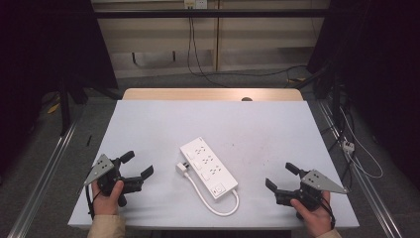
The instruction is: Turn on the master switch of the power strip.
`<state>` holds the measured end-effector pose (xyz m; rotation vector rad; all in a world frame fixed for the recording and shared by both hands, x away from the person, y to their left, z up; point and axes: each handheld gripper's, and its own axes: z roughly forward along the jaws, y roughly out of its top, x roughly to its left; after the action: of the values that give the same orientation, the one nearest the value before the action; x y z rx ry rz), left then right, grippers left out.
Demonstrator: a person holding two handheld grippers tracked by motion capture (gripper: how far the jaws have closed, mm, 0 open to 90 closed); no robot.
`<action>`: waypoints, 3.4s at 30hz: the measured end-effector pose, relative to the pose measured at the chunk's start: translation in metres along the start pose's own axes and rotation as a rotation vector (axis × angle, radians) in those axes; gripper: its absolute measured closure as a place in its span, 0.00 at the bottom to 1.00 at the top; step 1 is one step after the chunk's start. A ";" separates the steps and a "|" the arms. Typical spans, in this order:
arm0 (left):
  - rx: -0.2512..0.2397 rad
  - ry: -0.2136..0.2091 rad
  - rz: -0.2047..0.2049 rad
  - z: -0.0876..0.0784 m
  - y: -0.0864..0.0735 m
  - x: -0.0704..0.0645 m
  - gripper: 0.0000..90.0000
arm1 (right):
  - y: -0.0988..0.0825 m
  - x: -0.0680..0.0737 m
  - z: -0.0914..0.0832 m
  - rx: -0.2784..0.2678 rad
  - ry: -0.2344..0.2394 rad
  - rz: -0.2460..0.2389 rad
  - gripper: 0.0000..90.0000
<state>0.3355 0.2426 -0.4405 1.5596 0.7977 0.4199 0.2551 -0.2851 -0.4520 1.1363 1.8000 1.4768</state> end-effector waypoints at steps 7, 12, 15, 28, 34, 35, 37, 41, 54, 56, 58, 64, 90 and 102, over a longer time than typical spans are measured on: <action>-0.008 -0.005 0.002 0.000 0.001 -0.001 0.03 | 0.001 0.000 0.002 0.002 -0.001 -0.002 0.07; -0.009 -0.003 0.004 -0.001 0.001 -0.001 0.03 | 0.002 0.001 0.004 0.006 0.006 -0.008 0.07; -0.010 -0.004 0.003 -0.001 0.001 -0.001 0.03 | 0.004 0.003 0.008 0.009 0.012 -0.007 0.07; -0.015 -0.004 0.004 -0.002 0.001 -0.001 0.03 | 0.007 0.009 0.021 0.021 0.043 -0.024 0.08; -0.013 -0.006 0.008 -0.002 0.001 -0.002 0.03 | 0.009 0.013 0.029 0.034 0.060 -0.033 0.08; -0.014 -0.004 0.007 -0.002 0.001 -0.002 0.03 | 0.010 0.013 0.030 0.035 0.061 -0.036 0.08; -0.015 -0.005 0.010 -0.003 0.001 -0.001 0.03 | 0.011 0.014 0.032 0.036 0.066 -0.039 0.08; -0.015 -0.007 0.015 -0.004 0.001 -0.001 0.03 | 0.012 0.016 0.034 0.038 0.077 -0.040 0.09; -0.021 -0.006 0.007 -0.003 0.001 -0.002 0.04 | 0.014 0.020 0.045 0.054 0.103 -0.034 0.12; -0.025 -0.010 0.008 -0.003 0.002 -0.003 0.04 | 0.014 0.021 0.047 0.057 0.111 -0.035 0.14; -0.027 -0.014 0.012 -0.003 0.002 -0.003 0.04 | 0.015 0.023 0.049 0.063 0.118 -0.037 0.14; -0.026 -0.013 0.010 -0.003 0.002 -0.003 0.04 | 0.016 0.025 0.052 0.069 0.127 -0.030 0.15; -0.019 -0.015 0.018 -0.002 0.002 -0.003 0.04 | 0.023 0.041 0.066 0.119 0.229 -0.031 0.44; -0.019 -0.016 0.017 -0.002 0.001 -0.003 0.04 | 0.024 0.049 0.073 0.150 0.291 -0.022 0.61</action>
<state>0.3325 0.2418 -0.4383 1.5516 0.7663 0.4257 0.2971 -0.2052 -0.4422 1.0077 2.1439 1.5818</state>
